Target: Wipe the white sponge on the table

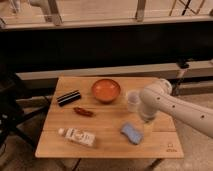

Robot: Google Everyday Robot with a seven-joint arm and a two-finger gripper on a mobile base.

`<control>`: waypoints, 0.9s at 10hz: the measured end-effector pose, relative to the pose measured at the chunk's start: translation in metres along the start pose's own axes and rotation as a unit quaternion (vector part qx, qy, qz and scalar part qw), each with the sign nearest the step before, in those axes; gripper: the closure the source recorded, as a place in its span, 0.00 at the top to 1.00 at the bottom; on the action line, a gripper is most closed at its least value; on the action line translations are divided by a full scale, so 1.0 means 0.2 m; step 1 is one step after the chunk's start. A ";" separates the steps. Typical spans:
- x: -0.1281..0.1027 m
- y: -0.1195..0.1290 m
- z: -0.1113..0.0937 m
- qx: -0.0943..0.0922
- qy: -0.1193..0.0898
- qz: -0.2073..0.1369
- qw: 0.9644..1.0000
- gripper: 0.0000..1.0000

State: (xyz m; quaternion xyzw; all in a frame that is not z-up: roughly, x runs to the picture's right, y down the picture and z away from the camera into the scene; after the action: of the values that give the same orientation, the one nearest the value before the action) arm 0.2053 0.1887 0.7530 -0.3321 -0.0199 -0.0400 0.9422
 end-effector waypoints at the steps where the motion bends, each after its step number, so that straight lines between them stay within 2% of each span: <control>1: -0.01 0.01 0.02 -0.001 0.001 -0.003 1.000 0.80; 5: -0.12 0.02 0.25 -0.011 -0.009 -0.019 1.000 0.80; 9: -0.14 0.02 0.30 -0.015 -0.009 -0.031 0.999 0.80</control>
State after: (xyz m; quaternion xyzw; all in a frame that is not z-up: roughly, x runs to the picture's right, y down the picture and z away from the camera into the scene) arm 0.1767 0.2323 0.7957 -0.3459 -0.0383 -0.0660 0.9352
